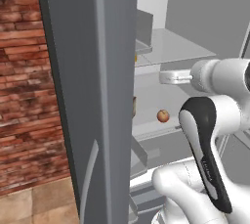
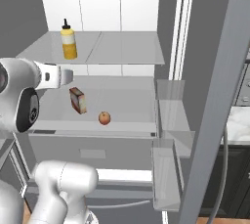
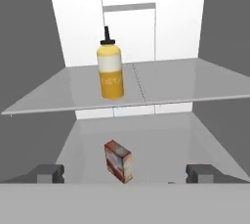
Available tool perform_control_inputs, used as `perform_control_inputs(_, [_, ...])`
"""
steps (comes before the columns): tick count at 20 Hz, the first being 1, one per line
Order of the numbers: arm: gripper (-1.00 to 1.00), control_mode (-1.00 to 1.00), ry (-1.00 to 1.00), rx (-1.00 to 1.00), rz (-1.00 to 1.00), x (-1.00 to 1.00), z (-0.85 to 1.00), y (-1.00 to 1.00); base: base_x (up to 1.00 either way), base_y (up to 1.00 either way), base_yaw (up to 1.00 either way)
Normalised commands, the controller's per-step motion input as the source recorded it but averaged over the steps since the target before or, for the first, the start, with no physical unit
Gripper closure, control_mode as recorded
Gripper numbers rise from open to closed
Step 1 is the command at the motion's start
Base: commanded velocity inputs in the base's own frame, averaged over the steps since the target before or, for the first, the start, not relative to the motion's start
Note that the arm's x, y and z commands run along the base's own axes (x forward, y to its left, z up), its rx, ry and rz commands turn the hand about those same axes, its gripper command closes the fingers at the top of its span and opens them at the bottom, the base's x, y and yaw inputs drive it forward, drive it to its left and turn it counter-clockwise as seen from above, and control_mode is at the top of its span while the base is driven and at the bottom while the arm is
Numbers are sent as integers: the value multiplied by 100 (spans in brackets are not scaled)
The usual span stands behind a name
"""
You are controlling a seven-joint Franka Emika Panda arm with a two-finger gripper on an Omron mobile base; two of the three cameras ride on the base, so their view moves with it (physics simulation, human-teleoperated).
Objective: Place the mustard and mustard from the counter to the top shelf of the fridge. If the existing items in the fridge are on the top shelf, move them to other shelves.
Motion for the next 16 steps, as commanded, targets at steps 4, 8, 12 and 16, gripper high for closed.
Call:
perform_control_inputs(4, [-100,-100,13,-2,0,-99,9,-6,0,0,0])
perform_control_inputs(8, [-100,-100,24,-9,0,-67,20,0,0,0,0])
perform_control_inputs(12, [-100,-100,23,-16,0,-42,2,0,0,0,0])
perform_control_inputs(16, [-100,100,0,0,0,0,0,0,-82,-5,2])
